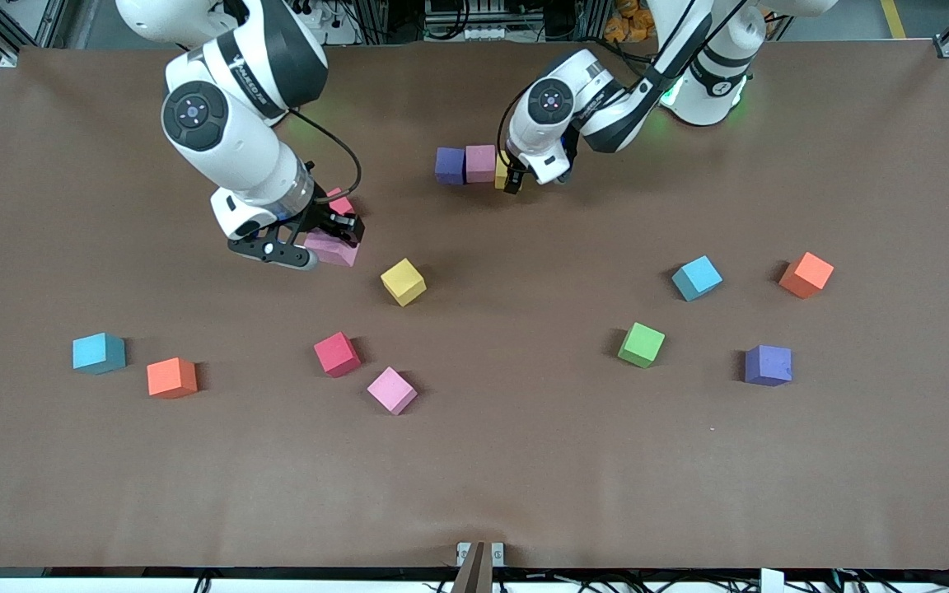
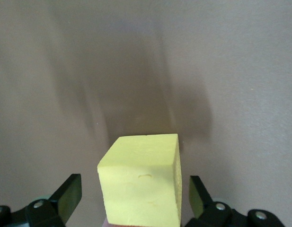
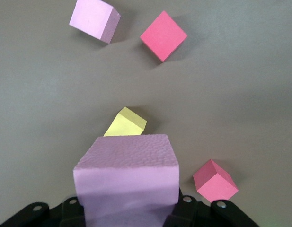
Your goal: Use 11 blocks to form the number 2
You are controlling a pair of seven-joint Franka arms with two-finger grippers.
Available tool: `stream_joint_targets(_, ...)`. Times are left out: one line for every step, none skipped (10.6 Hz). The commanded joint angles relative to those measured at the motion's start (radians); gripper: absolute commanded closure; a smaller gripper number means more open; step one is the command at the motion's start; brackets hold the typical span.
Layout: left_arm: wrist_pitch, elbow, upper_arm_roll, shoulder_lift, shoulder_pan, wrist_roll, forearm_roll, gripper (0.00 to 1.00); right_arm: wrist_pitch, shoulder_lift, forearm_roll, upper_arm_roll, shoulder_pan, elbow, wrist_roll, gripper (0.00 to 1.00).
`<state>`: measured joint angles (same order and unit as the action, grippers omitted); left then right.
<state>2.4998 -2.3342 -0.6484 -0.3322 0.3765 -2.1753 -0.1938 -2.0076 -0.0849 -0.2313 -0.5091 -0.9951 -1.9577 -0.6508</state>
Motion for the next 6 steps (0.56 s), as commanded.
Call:
stream_joint_targets(-0.116, 0.071, 0.006, 0.024, -0.011, -0.005, 0.054, 0.00, 0.003, 0.004, -0.002, -0.011, -0.020, 0.002, -0.007, 0.49)
stream_joint_targets(-0.152, 0.100, 0.009, 0.025, -0.014, -0.001, 0.081, 0.00, 0.001, -0.003, -0.003, -0.011, -0.026, 0.002, -0.009, 0.49)
stream_joint_targets(-0.189, 0.137, 0.010, 0.024, -0.028, 0.008, 0.120, 0.00, 0.001, -0.003, -0.003, -0.011, -0.028, 0.002, -0.009, 0.49)
stream_joint_targets(-0.214, 0.174, 0.012, 0.022, -0.057, 0.038, 0.166, 0.00, 0.000, -0.004, -0.003, -0.011, -0.028, 0.002, -0.007, 0.49)
stream_joint_targets(-0.220, 0.208, 0.024, 0.021, -0.083, 0.111, 0.175, 0.00, -0.002, -0.007, -0.003, -0.011, -0.033, 0.002, -0.007, 0.49)
stream_joint_targets(-0.228, 0.237, 0.050, 0.021, -0.102, 0.194, 0.177, 0.00, -0.002, -0.009, -0.003, -0.011, -0.033, 0.003, -0.007, 0.49)
